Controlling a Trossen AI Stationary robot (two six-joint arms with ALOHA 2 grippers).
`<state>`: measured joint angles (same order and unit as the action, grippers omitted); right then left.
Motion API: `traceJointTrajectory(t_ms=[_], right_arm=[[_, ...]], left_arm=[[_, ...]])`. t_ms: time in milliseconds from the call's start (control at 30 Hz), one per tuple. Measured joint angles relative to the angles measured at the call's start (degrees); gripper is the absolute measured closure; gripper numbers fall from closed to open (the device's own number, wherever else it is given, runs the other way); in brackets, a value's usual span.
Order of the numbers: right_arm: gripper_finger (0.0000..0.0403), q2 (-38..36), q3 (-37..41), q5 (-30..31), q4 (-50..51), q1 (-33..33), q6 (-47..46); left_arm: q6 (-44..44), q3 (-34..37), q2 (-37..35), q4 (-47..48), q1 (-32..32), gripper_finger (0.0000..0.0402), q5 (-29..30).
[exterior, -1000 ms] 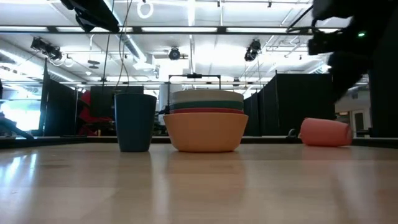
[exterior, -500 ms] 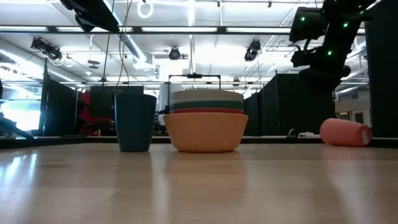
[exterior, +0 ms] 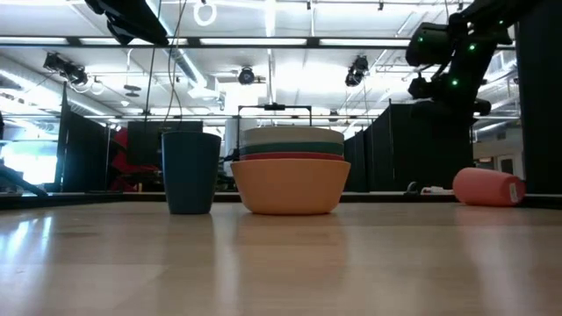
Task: Nest bowls inside each other
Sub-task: Put the orange cup to the right of stacked bowls
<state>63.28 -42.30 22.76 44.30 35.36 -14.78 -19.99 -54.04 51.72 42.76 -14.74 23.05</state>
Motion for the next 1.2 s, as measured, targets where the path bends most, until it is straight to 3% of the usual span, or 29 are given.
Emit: traceJointTrajectory(t_ms=[300, 433, 767, 1200], right_arm=[[0.0199, 1.8, 0.0, -6.3, -5.0, 7.7, 4.1], [0.0205, 3.9, -0.3, -6.5, -4.6, 10.4, 6.3], [0.0200, 10.0, -9.8, -5.9, 2.1, 13.9, 9.5], [0.0201, 19.8, -15.2, -5.2, 15.3, 16.1, 14.5]], left_arm=[[0.1, 0.0, 0.0, 0.0, 0.0, 0.0308, 0.0], [0.0, 0.0, 0.0, 0.0, 0.0, 0.0308, 0.0], [-1.1, 0.0, 1.4, 0.0, 0.0, 0.0298, 0.0], [-1.3, 0.0, 3.5, 0.0, 0.0, 0.0296, -1.0]])
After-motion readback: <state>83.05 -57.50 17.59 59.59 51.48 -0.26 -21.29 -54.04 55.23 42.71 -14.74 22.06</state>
